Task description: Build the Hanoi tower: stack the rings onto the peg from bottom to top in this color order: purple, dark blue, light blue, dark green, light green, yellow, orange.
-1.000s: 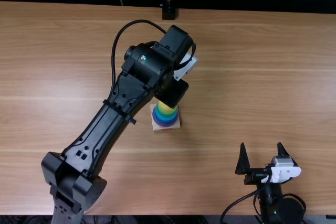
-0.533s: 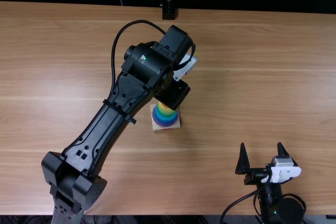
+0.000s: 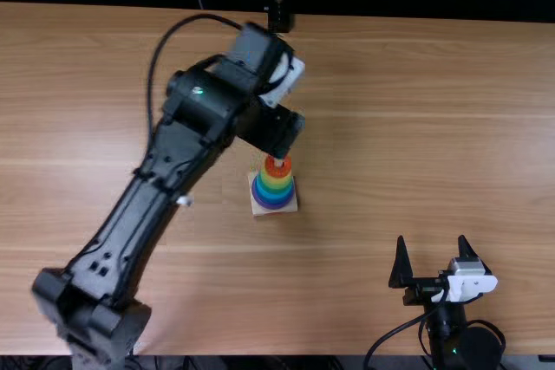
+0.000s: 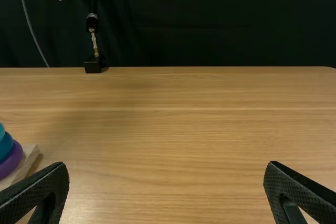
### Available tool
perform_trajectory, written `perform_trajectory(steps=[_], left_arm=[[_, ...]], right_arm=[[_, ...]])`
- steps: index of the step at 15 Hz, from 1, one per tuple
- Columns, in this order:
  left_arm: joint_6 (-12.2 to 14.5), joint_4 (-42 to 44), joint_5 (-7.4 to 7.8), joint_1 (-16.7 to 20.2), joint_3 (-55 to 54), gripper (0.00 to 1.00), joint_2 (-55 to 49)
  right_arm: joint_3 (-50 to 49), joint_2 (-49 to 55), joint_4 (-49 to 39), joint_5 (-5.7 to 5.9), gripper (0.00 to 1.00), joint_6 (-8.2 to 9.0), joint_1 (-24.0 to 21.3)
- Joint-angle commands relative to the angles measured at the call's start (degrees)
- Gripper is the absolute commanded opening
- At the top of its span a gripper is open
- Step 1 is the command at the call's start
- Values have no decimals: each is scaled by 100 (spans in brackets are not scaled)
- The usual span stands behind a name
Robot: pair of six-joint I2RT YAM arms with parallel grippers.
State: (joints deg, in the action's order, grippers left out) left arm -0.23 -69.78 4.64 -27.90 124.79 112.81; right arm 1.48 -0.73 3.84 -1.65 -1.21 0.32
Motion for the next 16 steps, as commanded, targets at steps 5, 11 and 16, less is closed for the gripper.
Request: perform_trajectory(steps=[5,11,16], left_arm=[[-19,2843,-644,1120,-3760,100,-3327],[65,5385,-602,2263,-8533,100,-7168],[12,7242,-612,2307,-11477,100,-9770]], right_arm=[[-60,73,-29,49,100,16,-49],[-60,73,-29,49,100,16,-49],[-60,73,-29,49,100,16,-49]])
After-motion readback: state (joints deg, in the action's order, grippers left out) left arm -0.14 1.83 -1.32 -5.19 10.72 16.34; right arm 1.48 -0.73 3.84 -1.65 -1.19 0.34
